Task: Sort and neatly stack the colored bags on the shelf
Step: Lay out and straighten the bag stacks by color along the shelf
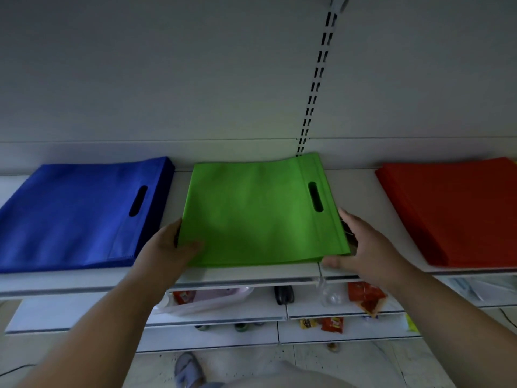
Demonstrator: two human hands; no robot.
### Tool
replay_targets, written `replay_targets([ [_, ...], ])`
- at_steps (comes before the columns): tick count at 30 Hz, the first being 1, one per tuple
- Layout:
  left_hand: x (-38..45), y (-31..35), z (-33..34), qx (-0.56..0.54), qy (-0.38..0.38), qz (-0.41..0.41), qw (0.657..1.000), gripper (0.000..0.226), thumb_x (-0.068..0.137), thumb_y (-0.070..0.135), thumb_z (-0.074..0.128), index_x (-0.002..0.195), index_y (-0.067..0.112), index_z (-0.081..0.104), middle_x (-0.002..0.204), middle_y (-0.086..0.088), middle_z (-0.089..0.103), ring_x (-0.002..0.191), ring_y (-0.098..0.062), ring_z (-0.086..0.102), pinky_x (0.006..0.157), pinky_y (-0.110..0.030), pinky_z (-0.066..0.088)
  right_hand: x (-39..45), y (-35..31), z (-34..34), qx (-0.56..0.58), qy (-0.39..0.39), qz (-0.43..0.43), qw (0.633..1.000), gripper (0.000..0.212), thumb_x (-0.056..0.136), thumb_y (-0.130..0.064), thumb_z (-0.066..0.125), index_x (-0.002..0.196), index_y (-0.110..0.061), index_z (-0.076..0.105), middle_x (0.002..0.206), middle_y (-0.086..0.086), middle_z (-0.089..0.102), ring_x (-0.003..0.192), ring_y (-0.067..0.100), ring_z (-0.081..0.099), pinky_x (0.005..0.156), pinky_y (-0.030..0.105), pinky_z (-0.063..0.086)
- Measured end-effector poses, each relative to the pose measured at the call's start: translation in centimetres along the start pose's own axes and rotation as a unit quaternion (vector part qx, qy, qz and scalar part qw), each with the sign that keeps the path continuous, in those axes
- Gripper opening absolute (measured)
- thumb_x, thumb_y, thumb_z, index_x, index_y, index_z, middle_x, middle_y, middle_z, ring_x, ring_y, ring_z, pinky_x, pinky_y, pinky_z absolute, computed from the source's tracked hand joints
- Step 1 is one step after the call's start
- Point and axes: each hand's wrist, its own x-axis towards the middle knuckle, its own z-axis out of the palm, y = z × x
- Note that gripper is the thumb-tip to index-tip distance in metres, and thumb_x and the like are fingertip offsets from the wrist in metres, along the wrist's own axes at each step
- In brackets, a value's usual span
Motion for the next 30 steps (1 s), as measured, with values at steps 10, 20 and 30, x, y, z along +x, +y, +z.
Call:
replay_targets([
  [10, 0.1, -2.0, -0.4, 0.169, -0.005, 0.089, 0.982, 0.100, 0.063, 0.047, 0.084, 0.148, 0.034, 0.032, 0.121, 0.010, 0.056, 0.098, -0.011, 0.059, 0.077, -0.028, 0.049, -0.1, -0.1, -0.2, -0.047, 0.041, -0.052, 0.997, 0.100, 0.068, -0.043, 0.083, 0.151, -0.029, 0.029, 0.141, -0.022, 0.039, 0.126, -0.006, 0.037, 0.099, 0.015, 0.028],
  [20, 0.0, -2.2, -0.2, 0.186, 0.009, 0.091, 0.978, 0.119, 0.065, 0.039, 0.087, 0.155, 0.038, 0.009, 0.137, 0.001, 0.048, 0.111, -0.018, 0.054, 0.092, -0.041, 0.051, -0.4, 0.1, 0.1, -0.141, 0.034, -0.072, 0.987, 0.116, 0.069, -0.042, 0.084, 0.156, -0.025, 0.010, 0.150, -0.004, 0.037, 0.125, 0.001, 0.036, 0.101, 0.018, 0.028],
  [30, 0.5, -1.6, -0.1, 0.229, 0.009, 0.111, 0.967, 0.115, 0.063, 0.036, 0.084, 0.153, 0.038, 0.013, 0.135, 0.001, 0.051, 0.111, -0.021, 0.055, 0.086, -0.041, 0.055, -0.1, 0.3, 0.4, -0.212, 0.032, -0.094, 0.972, 0.108, 0.075, -0.049, 0.077, 0.156, -0.023, 0.009, 0.161, -0.004, 0.010, 0.145, 0.012, 0.020, 0.112, 0.024, 0.024],
])
